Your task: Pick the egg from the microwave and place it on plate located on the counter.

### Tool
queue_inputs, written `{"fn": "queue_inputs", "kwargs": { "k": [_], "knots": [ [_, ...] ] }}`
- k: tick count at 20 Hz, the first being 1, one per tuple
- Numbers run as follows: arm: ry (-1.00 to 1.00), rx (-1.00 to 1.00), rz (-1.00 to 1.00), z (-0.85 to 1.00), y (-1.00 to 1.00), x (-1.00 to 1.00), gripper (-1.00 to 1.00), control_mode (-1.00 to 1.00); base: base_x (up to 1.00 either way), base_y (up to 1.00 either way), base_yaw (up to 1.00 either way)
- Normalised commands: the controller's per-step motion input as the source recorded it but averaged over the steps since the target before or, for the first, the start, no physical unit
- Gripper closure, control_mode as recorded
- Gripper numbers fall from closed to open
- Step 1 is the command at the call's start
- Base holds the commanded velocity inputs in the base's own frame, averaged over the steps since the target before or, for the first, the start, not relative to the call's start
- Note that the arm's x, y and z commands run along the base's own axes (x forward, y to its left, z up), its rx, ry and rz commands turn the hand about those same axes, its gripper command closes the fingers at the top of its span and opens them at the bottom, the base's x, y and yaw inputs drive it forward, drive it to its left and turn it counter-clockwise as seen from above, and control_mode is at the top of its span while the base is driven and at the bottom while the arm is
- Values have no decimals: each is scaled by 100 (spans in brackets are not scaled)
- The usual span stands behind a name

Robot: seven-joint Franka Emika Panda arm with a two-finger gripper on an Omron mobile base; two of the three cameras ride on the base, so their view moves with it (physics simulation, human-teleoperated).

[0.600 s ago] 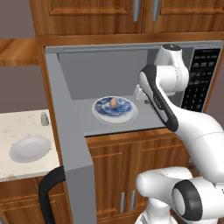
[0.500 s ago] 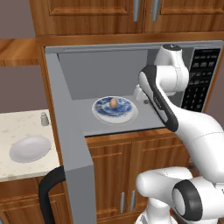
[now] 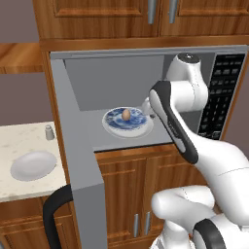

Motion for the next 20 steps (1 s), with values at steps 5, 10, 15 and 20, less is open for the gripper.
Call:
{"fn": "queue_inputs", "kwargs": {
  "k": [5,10,15,20],
  "knots": [
    [-21,0,0,0,66,8,-100,-100,0,0,0],
    [-9,0,-4,0,59,56,-100,-100,0,0,0],
    [0,3,-1,-8,30,90,-100,-100,0,0,0],
    [0,9,-1,-33,2,81,-100,-100,0,0,0]
  ]
}}
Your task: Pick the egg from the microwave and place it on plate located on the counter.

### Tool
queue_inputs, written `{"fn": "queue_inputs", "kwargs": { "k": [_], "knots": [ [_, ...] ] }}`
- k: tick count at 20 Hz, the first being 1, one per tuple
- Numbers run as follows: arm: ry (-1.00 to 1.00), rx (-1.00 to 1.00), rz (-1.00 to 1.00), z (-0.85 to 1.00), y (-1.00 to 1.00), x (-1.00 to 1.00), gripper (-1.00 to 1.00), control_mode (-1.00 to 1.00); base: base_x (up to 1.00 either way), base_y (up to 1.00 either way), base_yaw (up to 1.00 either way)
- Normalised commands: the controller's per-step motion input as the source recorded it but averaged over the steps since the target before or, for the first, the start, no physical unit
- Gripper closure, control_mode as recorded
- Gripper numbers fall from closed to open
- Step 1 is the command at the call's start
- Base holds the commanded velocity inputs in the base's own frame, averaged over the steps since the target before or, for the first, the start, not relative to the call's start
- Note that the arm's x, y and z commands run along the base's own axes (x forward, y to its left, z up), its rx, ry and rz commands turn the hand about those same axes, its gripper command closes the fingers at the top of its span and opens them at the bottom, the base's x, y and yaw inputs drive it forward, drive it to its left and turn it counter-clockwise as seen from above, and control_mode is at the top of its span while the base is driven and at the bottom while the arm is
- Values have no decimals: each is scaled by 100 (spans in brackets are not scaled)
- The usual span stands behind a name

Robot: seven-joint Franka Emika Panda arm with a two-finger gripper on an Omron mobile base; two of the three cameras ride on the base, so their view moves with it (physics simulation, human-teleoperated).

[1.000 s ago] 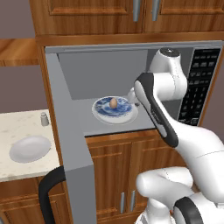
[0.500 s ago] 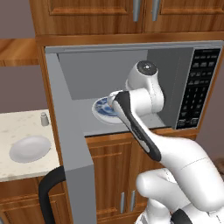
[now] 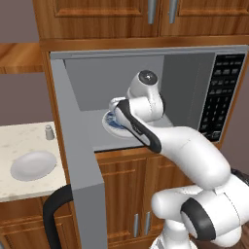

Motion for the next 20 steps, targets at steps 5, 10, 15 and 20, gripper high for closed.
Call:
{"fn": "queue_inputs", "kwargs": {
  "k": [5,10,15,20],
  "knots": [
    [0,14,0,-64,-17,50,-100,-100,0,0,0],
    [-1,1,0,-38,-5,31,-100,-100,0,0,0],
    [1,0,0,-4,0,51,-100,-100,0,0,0],
    [7,0,0,0,0,55,-100,-100,0,0,0]
  ]
}}
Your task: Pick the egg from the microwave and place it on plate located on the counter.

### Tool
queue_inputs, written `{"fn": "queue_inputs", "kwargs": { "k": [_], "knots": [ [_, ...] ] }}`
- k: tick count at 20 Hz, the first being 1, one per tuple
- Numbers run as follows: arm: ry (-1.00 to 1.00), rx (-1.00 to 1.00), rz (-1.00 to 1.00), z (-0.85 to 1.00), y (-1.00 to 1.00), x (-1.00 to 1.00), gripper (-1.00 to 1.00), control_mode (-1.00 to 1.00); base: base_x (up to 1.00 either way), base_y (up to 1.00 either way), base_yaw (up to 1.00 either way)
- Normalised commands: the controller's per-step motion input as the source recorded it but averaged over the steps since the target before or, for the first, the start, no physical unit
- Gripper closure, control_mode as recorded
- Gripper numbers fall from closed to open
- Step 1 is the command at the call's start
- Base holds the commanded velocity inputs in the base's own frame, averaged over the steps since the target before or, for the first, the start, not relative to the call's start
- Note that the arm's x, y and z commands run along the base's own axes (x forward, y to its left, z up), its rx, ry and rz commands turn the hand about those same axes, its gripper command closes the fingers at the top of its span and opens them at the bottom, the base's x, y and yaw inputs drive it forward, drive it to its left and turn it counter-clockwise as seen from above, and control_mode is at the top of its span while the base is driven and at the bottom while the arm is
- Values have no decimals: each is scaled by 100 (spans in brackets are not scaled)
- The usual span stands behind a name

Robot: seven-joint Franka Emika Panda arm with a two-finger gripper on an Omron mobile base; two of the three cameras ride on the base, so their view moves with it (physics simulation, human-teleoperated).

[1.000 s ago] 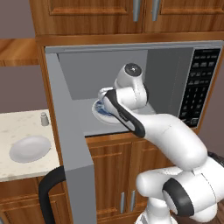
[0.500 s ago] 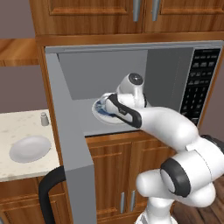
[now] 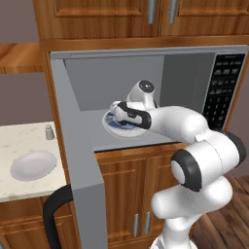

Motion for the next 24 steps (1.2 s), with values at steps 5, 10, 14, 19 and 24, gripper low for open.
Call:
{"fn": "queue_inputs", "kwargs": {
  "k": [5,10,14,19,24],
  "knots": [
    [3,0,0,-5,0,39,-100,-100,0,0,0],
    [0,0,0,-23,0,5,-100,-100,0,0,0],
    [0,0,0,-15,0,0,-100,-100,0,0,0],
    [-1,0,0,0,0,-16,-100,-100,0,0,0],
    [0,0,0,0,0,-25,-100,-100,0,0,0]
  ]
}}
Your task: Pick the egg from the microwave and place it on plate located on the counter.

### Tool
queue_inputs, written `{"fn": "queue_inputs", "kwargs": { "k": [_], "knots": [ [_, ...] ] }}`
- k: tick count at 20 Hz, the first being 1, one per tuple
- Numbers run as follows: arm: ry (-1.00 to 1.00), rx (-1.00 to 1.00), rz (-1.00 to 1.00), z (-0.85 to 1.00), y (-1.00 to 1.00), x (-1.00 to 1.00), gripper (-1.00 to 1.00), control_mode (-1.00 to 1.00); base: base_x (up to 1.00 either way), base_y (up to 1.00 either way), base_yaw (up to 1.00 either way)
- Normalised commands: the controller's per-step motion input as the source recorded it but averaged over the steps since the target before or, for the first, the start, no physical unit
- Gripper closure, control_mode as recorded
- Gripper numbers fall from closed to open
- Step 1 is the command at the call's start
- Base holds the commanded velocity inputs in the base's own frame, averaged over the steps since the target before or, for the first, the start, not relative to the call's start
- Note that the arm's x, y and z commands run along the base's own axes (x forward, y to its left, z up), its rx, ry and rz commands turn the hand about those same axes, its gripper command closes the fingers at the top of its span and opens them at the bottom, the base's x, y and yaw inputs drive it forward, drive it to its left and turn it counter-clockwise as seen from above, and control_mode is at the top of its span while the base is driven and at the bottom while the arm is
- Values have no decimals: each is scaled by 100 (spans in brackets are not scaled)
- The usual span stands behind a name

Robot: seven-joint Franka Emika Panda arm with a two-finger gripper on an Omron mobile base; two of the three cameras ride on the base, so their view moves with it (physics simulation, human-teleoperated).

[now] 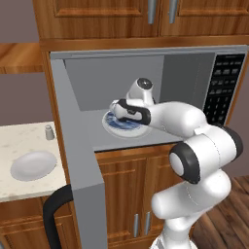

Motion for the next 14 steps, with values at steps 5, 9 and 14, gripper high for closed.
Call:
{"fn": "queue_inputs", "kwargs": {
  "k": [5,9,14],
  "knots": [
    [0,0,0,0,0,-14,-100,-100,0,0,0],
    [0,0,0,-1,0,0,-100,-100,0,0,0],
    [0,0,0,-13,0,0,-100,-100,0,0,0]
  ]
}}
